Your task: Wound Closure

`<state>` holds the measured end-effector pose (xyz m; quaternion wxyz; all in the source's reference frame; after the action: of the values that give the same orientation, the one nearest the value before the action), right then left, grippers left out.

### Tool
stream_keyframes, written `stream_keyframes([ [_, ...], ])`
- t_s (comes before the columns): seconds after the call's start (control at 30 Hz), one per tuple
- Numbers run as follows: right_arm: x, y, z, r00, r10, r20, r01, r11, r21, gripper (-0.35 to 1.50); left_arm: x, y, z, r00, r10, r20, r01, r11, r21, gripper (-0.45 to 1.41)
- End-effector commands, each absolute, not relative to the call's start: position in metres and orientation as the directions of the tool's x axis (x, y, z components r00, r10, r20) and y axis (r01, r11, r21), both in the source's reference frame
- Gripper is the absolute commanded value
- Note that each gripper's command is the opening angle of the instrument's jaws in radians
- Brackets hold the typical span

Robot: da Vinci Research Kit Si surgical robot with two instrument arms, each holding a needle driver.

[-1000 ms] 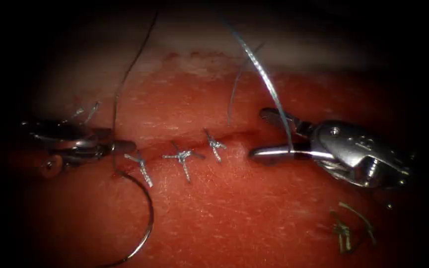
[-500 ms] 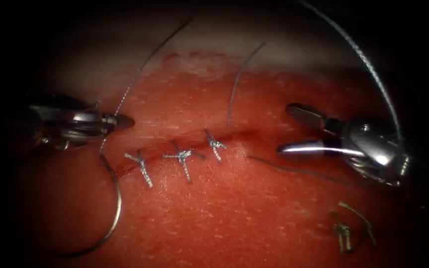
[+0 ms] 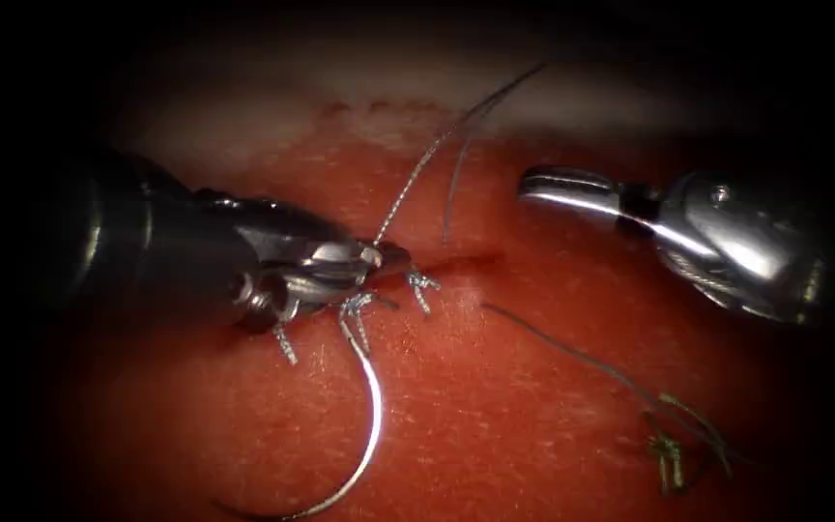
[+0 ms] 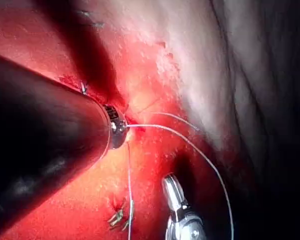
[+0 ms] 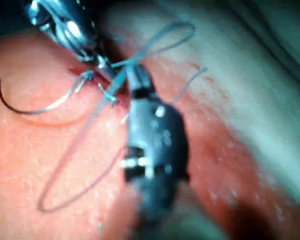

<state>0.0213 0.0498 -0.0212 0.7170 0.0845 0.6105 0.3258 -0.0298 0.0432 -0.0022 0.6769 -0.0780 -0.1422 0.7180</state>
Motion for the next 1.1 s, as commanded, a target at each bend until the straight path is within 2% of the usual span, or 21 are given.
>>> stream_keyframes([
  [0.03, 0.023, 0.05, -0.021, 0.03, 0.562, -0.826, -0.359, 0.778, 0.516, -0.35, -0.0306, 0.042, -0.001, -0.091, 0.992, 0.085, -0.95, -0.061, -0.307, -0.35],
  [0.2, 0.0246, 0.051, -0.021, 0.012, 0.528, -0.849, -0.368, 0.792, 0.488, -0.35, -0.0314, 0.04, -0.002, -0.169, 0.983, 0.067, -0.937, -0.139, -0.321, -0.35],
  [0.53, 0.0243, 0.051, -0.02, 0.035, 0.504, -0.863, -0.412, 0.794, 0.448, -0.32, -0.0305, 0.036, -0.007, -0.24, 0.969, 0.065, -0.915, -0.204, -0.348, -0.35],
  [0.57, 0.0244, 0.051, -0.019, 0.044, 0.497, -0.866, -0.442, 0.788, 0.43, 0.54, -0.0302, 0.035, -0.007, -0.252, 0.965, 0.065, -0.912, -0.214, -0.351, -0.35],
  [0.6, 0.0246, 0.051, -0.019, 0.053, 0.487, -0.872, -0.464, 0.785, 0.411, 1.01, -0.0301, 0.035, -0.008, -0.261, 0.963, 0.063, -0.909, -0.223, -0.353, -0.35],
  [0.63, 0.0246, 0.051, -0.019, 0.054, 0.487, -0.872, -0.47, 0.783, 0.408, 1.18, -0.03, 0.034, -0.008, -0.269, 0.961, 0.061, -0.906, -0.231, -0.355, -0.35],
  [0.8, 0.0248, 0.051, -0.017, 0.124, 0.499, -0.858, -0.524, 0.767, 0.37, 1.41, -0.0293, 0.033, -0.01, -0.315, 0.948, 0.054, -0.887, -0.273, -0.373, -0.35],
  [0.93, 0.0243, 0.051, -0.016, 0.194, 0.497, -0.846, -0.532, 0.778, 0.335, 1.43, -0.029, 0.032, -0.013, -0.358, 0.933, 0.045, -0.866, -0.314, -0.39, -0.35],
  [0.97, 0.0241, 0.05, -0.015, 0.243, 0.497, -0.833, -0.521, 0.791, 0.321, 1.43, -0.0285, 0.034, -0.016, -0.375, 0.927, -0.004, -0.849, -0.345, -0.4, -0.35],
  [1.1, 0.0243, 0.049, -0.014, 0.281, 0.495, -0.822, -0.487, 0.812, 0.322, 1.41, -0.0278, 0.037, -0.02, -0.395, 0.915, -0.078, -0.828, -0.392, -0.401, -0.35],
])
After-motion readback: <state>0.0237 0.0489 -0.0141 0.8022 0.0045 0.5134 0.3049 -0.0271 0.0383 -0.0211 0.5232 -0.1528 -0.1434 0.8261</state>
